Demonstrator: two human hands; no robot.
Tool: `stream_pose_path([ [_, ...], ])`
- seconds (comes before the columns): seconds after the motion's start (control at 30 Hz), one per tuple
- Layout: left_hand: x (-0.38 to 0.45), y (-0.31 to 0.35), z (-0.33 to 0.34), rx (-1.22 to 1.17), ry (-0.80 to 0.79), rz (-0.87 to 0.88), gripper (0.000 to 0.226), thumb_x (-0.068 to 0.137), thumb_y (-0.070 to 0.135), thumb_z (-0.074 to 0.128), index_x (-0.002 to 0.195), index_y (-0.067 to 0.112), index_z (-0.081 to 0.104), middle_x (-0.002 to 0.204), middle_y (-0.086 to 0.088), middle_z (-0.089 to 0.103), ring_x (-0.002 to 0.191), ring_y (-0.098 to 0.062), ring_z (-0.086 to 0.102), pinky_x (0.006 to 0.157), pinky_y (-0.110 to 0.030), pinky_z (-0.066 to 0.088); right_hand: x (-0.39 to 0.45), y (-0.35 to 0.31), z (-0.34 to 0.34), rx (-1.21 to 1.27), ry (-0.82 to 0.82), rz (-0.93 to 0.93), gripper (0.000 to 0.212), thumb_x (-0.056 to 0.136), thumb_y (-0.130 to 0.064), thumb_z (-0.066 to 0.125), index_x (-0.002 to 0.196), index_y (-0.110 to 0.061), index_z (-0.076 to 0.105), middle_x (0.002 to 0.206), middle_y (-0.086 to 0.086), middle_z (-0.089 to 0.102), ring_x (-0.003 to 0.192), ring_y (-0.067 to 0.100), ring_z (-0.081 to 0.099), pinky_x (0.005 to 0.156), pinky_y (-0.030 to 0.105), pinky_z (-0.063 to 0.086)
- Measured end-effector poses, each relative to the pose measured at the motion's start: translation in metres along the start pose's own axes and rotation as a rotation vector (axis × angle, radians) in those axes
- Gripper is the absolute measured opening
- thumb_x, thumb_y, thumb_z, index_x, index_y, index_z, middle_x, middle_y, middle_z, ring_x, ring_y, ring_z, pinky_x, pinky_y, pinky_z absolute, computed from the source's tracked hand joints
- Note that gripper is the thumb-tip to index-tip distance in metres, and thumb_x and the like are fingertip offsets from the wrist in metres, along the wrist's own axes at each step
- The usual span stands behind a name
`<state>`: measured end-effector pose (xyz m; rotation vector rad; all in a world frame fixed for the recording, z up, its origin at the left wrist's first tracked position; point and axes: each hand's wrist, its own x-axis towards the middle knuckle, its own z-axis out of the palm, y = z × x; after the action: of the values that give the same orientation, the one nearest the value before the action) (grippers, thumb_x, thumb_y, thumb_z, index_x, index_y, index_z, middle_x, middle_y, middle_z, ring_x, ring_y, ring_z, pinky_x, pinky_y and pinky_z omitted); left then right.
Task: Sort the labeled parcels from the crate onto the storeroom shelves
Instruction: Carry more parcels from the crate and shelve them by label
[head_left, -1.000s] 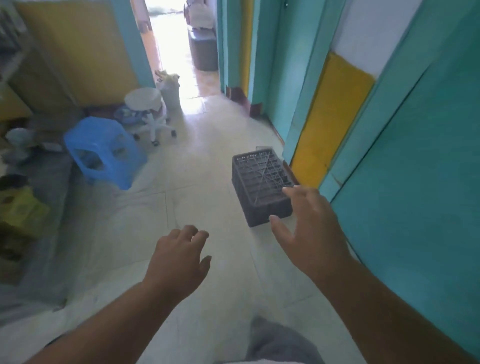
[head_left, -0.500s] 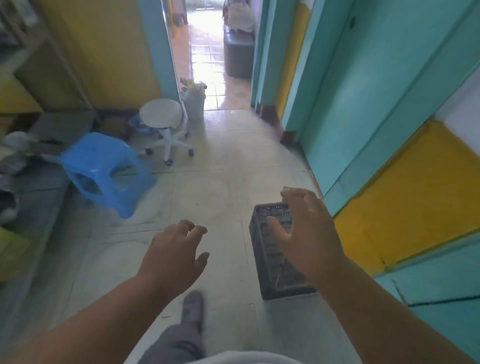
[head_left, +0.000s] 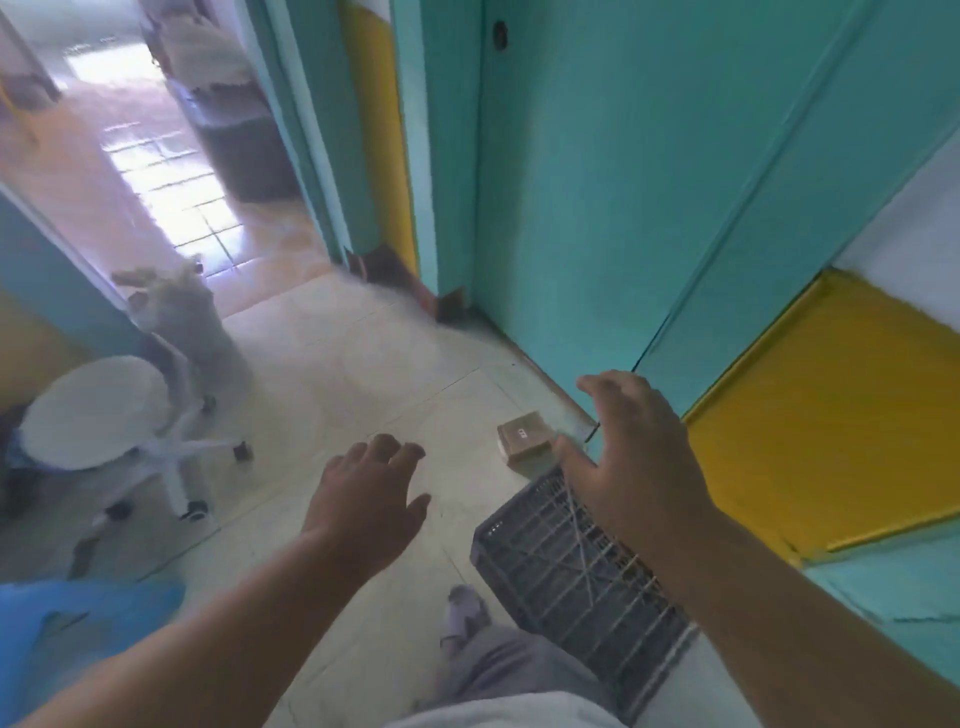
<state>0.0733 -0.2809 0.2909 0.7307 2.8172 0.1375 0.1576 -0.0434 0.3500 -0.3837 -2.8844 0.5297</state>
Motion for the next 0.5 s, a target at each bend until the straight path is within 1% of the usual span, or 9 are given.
stream_pose_path([
  [0.1, 0.084, -0.008, -0.001, 0.039, -0.049, 0.094, 0.057, 0.096, 0.052, 0.05, 0.147, 0.031, 0.036, 0.148, 0.002, 0.043, 0.132, -0.022, 0.045, 0.111, -0.038, 0.036, 0.059, 0.01, 0.019, -0.027, -0.002, 0.069, 0.055, 0.089, -0.041, 0.067, 0.134, -0.013, 0.053, 0.137, 0.013, 0.054, 0.121, 0.03, 0.053, 0.098, 0.046, 0.048],
  [0.2, 0.146, -0.025, -0.009, 0.064, -0.085, 0.141, 0.057, 0.096, 0.051, 0.05, 0.148, 0.032, 0.037, 0.148, 0.003, 0.043, 0.132, -0.021, 0.045, 0.111, -0.037, 0.035, 0.116, 0.013, 0.034, -0.045, -0.026, 0.129, 0.056, 0.089, -0.041, 0.067, 0.134, -0.012, 0.053, 0.138, 0.015, 0.054, 0.121, 0.032, 0.053, 0.097, 0.048, 0.049],
  [0.33, 0.22, -0.056, -0.02, 0.089, -0.141, 0.217, 0.056, 0.095, 0.051, 0.05, 0.147, 0.032, 0.038, 0.147, 0.004, 0.044, 0.132, -0.021, 0.045, 0.111, -0.037, 0.035, 0.179, 0.005, 0.058, -0.057, -0.051, 0.209, 0.056, 0.09, -0.042, 0.066, 0.135, -0.012, 0.053, 0.139, 0.015, 0.053, 0.123, 0.031, 0.053, 0.097, 0.046, 0.048],
  [0.5, 0.339, -0.075, -0.01, 0.139, -0.225, 0.406, 0.055, 0.095, 0.051, 0.05, 0.146, 0.032, 0.04, 0.145, 0.005, 0.045, 0.13, -0.019, 0.046, 0.109, -0.036, 0.036, 0.25, 0.008, 0.109, -0.082, -0.022, 0.367, 0.056, 0.089, -0.042, 0.066, 0.135, -0.013, 0.053, 0.137, 0.012, 0.054, 0.122, 0.029, 0.053, 0.096, 0.043, 0.047],
])
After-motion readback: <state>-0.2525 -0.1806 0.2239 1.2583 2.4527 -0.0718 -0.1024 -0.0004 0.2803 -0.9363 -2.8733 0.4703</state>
